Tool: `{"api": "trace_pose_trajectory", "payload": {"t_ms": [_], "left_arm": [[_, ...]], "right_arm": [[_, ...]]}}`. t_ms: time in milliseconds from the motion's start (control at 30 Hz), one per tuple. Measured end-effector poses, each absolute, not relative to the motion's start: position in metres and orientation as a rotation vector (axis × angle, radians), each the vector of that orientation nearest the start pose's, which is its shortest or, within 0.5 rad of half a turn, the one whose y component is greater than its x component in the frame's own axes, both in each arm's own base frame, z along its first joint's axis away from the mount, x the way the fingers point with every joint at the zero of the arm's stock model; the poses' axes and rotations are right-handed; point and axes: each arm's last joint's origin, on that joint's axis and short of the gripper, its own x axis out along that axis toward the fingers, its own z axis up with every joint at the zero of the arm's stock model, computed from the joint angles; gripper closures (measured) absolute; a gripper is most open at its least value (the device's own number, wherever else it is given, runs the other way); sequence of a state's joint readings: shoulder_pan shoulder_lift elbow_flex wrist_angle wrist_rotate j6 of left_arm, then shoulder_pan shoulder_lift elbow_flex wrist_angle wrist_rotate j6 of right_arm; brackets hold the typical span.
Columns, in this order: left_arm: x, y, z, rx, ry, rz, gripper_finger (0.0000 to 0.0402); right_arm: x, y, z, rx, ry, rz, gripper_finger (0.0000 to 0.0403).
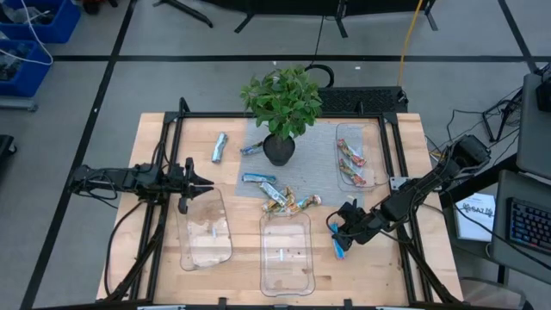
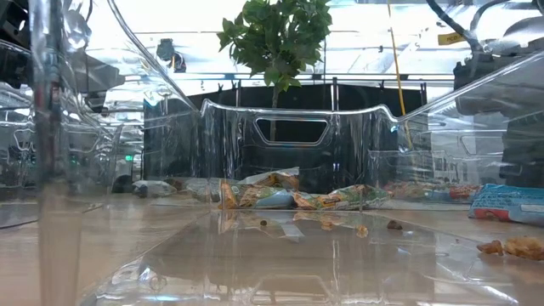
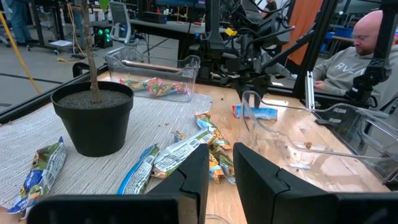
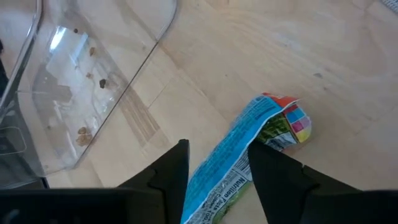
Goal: Pick and place Granola Bars by type
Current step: Put the red granola bar into the right transparent bin
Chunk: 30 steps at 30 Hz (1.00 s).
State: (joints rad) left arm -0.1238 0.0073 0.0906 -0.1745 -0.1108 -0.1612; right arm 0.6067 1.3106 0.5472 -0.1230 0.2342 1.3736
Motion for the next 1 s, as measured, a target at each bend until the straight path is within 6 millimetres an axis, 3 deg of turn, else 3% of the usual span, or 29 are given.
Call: {"api": "trace_pose_trajectory", "payload": {"t_ms": [333,667,1000], "left_arm": [[0.091,-0.008,0.177,-0.15,0.092,-0.005,0.0325],[0.091,-0.008,0.177,-0.151,0.091,-0.005,0.0325],[0.091,-0.008,0.177,-0.151,0.091,-0.005,0.0325]], "right_arm": [[0.194,0.125,0.158,0.841,0.882,-0.218,0.0395],[0.194,0.125,0.155,0.78,0.856,-0.166,0.0402],[0.2,0.128,0.182,0.747,0.642,-0.015,0.0403]]}}
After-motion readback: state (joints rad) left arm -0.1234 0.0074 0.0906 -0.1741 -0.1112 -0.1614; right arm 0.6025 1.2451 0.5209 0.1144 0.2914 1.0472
